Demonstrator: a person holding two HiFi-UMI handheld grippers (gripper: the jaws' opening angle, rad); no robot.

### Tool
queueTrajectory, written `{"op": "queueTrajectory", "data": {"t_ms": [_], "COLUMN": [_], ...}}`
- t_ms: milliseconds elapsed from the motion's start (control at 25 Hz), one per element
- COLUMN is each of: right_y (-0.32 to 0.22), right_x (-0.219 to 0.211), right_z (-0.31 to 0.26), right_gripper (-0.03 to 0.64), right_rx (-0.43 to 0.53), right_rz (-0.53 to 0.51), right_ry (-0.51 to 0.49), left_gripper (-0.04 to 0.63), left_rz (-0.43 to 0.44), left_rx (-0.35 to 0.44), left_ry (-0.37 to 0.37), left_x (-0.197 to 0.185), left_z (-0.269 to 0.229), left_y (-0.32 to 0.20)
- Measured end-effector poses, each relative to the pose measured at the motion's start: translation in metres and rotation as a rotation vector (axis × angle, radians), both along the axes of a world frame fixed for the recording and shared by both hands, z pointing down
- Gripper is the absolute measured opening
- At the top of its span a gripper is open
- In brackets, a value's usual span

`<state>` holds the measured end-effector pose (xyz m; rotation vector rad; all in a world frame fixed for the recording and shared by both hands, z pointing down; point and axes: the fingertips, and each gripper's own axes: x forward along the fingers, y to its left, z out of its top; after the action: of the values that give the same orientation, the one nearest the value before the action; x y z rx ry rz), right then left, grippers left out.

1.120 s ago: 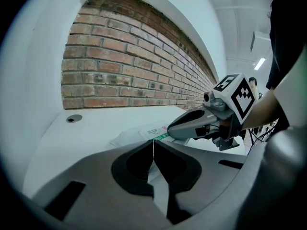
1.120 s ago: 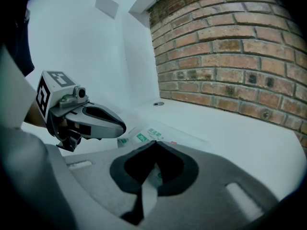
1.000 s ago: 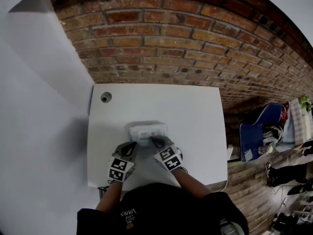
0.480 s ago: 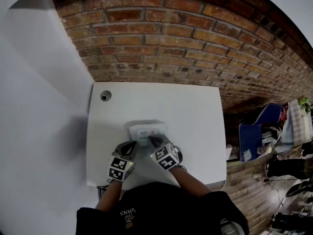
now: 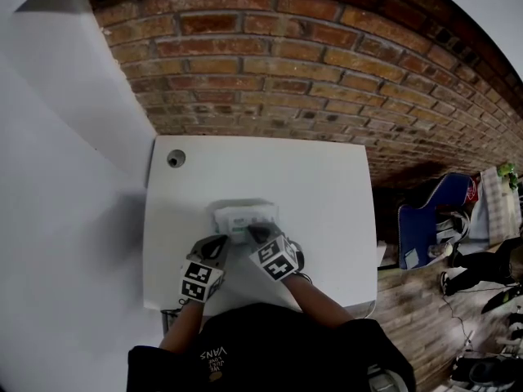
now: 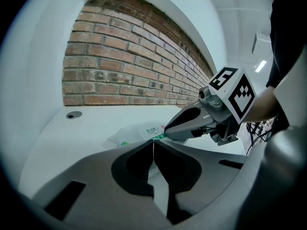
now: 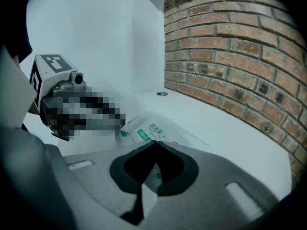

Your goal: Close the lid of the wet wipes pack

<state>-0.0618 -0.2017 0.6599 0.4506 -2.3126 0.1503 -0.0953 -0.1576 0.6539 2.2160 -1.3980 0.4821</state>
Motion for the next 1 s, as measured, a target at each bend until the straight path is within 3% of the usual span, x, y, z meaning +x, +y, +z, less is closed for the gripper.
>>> {"op": "queueTrajectory", "data": {"t_ms": [640,1000], "right_y": [0.001,0.002], "right_x": [0.002,0.005], "right_z": [-0.003,-0.016], "right_gripper": [0.000,-0.001], "right_rx": [-0.040,-0.012], "right_rz": [0.051,0.079], "right_ry": [-0.096,-0.146], "left_gripper": [0.000,0.000], "left_rz": [-0.017,-0.016], "left_rx": [0.027,0.040], "left_ry": [-0.004,-0.011], "left_x": [-0.006,-0.005], "left_z": [-0.010,-0.022], "left_y": [0.003,0.011]}}
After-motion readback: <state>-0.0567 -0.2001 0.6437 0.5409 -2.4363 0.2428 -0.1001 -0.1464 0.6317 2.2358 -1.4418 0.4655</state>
